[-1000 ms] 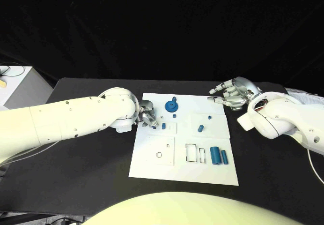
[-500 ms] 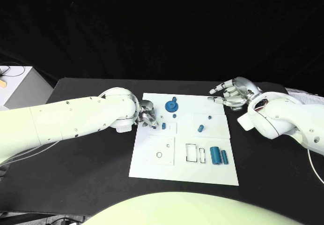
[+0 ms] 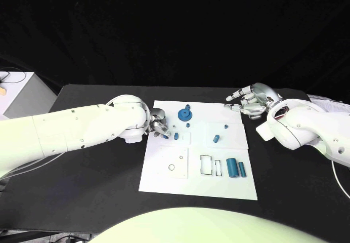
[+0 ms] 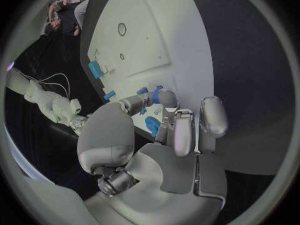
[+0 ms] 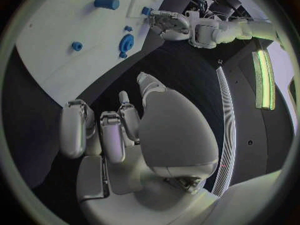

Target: Assemble the parts on the task board

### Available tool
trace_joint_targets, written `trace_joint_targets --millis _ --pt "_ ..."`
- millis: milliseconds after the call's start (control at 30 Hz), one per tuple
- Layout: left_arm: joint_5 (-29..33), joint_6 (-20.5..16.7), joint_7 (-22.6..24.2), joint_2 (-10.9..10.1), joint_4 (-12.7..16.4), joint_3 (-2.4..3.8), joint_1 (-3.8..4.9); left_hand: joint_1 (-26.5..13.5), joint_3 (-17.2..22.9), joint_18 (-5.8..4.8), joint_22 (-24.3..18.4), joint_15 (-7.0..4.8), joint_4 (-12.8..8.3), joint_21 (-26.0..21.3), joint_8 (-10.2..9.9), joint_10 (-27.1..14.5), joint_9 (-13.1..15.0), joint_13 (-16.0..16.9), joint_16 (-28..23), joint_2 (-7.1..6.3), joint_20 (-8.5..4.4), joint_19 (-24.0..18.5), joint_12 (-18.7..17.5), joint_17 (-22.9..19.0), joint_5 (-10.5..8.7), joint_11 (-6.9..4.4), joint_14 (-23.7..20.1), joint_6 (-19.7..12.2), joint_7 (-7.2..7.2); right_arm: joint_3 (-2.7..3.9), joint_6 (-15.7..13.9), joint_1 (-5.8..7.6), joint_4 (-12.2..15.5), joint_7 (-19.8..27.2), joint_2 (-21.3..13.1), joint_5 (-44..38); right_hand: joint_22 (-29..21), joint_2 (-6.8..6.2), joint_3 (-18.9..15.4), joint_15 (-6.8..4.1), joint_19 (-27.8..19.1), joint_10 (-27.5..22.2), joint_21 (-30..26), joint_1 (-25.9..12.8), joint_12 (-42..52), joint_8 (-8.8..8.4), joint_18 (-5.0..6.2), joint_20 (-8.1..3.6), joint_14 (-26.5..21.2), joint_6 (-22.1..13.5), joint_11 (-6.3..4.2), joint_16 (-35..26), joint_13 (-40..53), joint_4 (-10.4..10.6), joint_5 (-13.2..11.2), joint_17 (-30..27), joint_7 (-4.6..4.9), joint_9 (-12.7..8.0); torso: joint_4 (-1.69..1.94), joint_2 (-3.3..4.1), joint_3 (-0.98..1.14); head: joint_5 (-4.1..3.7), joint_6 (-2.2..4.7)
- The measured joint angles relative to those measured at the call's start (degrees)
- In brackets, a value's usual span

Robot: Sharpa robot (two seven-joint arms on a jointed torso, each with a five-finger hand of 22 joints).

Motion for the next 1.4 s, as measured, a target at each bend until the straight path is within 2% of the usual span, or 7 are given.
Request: trace_joint_targets --millis 400,700,1200,1400 --pt "0.04 0.23 0.0 0.09 -0.14 0.0 -0.04 -1.21 0.49 0.0 -0.09 0.0 -0.49 0.0 0.01 0.0 -0.33 0.0 0.0 -0.75 0.0 0.0 0.0 0.0 -0.01 -0.01 0.0 0.62 -0.6 0.0 0.0 -0.01 -0.06 -0.01 0.02 0.0 -0.01 0.0 0.0 0.0 0.0 0.0 -0.18 0.0 0.0 0.0 0.0 0.0 0.0 0.0 0.0 0.0 0.0 0.0 0.0 0.0 0.0 0.0 0.03 -0.02 -0.02 -0.05 0.0" --pt "0.04 0.24 0.0 0.15 -0.28 -0.01 -0.04 -1.8 0.54 0.0 -0.08 -0.21 -0.54 0.0 0.16 -0.24 -0.54 0.05 0.0 -0.75 0.0 0.0 0.0 0.0 -0.02 -0.24 0.21 0.63 -0.6 0.0 0.0 -0.01 -0.08 -0.01 0.02 0.0 -0.02 0.0 0.0 0.0 0.0 0.0 -0.18 0.0 0.0 0.0 0.0 0.0 0.0 0.0 0.0 0.0 0.0 0.0 0.0 0.0 0.0 0.0 0.03 -0.03 -0.02 -0.09 0.0" --pt "-0.08 0.19 0.0 0.28 -0.53 -0.02 -0.07 -2.41 -0.03 0.0 -0.08 -0.21 0.03 0.0 0.34 -0.24 -0.71 0.08 0.0 -1.36 0.0 0.0 0.23 0.0 -0.01 -0.24 0.21 0.85 -0.57 -0.01 -0.01 -0.03 -0.08 -0.01 -0.02 0.0 0.03 0.0 0.0 0.0 -0.21 0.0 -0.45 0.0 0.0 0.0 0.0 0.21 0.0 0.0 0.0 0.0 0.0 0.0 -0.01 -0.01 0.0 0.0 0.03 -0.02 -0.01 -0.19 0.0" --pt "-0.28 0.03 0.0 0.25 -0.53 -0.02 -0.12 -3.36 -0.99 0.0 -0.07 -0.2 0.99 0.0 0.54 -0.24 -0.97 0.08 0.0 -1.86 0.0 0.0 0.23 0.0 0.0 -0.24 0.21 0.96 -0.66 -0.01 -0.01 -0.05 -0.09 0.0 -0.02 -0.01 0.02 0.0 0.0 0.0 -0.21 0.0 -0.45 0.01 0.0 0.0 0.0 0.21 0.0 0.0 0.0 0.0 0.0 0.0 -0.01 -0.01 0.0 0.0 0.03 -0.02 -0.02 -0.2 0.0"
